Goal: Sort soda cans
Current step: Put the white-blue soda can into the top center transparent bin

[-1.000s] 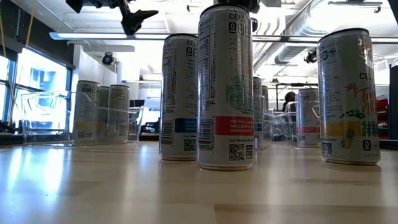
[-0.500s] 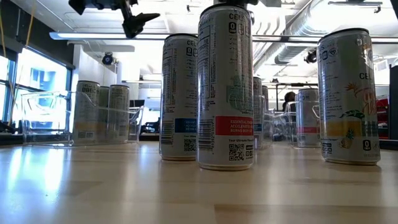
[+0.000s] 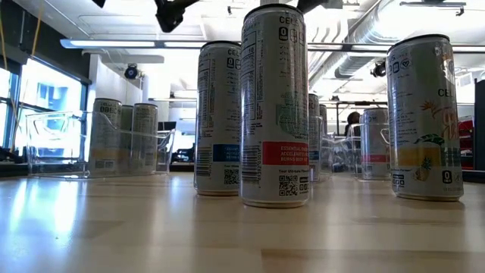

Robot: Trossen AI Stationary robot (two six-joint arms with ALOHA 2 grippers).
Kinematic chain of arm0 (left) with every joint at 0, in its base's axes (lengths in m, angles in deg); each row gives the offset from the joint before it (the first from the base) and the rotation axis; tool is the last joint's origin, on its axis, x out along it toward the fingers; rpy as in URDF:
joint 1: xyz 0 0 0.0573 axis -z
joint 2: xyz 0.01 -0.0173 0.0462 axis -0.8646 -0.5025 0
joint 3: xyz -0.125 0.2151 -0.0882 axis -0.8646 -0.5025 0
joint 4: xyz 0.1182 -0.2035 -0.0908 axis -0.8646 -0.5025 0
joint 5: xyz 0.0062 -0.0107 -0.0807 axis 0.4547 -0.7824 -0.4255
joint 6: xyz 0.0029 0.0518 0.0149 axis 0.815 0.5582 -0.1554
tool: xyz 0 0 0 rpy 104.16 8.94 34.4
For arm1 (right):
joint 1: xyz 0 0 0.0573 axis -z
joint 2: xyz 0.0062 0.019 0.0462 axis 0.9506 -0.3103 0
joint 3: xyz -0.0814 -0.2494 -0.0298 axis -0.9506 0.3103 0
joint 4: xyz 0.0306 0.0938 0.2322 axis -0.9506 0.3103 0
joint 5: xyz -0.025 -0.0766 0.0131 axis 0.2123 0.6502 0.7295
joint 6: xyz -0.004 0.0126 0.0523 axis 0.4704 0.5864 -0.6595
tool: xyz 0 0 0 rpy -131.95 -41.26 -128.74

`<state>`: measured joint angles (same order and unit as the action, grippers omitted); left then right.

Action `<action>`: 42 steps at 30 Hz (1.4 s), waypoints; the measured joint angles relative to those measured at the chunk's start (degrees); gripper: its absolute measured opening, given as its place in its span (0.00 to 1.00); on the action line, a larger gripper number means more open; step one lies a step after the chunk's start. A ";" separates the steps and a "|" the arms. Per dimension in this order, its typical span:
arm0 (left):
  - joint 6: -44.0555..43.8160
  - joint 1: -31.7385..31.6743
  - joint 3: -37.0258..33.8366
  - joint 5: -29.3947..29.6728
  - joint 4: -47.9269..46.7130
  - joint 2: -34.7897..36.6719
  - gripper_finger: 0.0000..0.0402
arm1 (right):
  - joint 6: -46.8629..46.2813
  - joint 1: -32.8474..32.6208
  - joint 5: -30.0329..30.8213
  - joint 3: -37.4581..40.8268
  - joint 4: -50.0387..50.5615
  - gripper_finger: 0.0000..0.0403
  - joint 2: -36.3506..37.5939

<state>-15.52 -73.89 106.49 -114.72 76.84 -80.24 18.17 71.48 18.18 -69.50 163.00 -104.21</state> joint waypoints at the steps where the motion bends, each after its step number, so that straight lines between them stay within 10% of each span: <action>1: 0.01 0.81 -0.01 0.80 -0.01 -0.43 0.96 | -1.22 -0.93 0.49 0.00 0.45 0.94 0.38; 15: -3.94 13.50 -0.02 8.74 3.83 -8.88 0.96 | -16.11 -15.31 16.15 0.09 2.88 0.94 0.98; 26: 1.98 28.43 0.00 32.44 -2.44 -9.32 0.96 | -22.78 -23.65 31.60 0.13 3.11 0.94 0.83; 42: 12.49 33.04 0.00 46.45 -7.00 -17.04 0.96 | -42.90 -26.19 34.31 0.13 0.37 0.94 -1.77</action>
<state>-3.04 -40.85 106.50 -68.26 69.84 -97.28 -24.74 45.29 52.49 -69.37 163.37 -105.98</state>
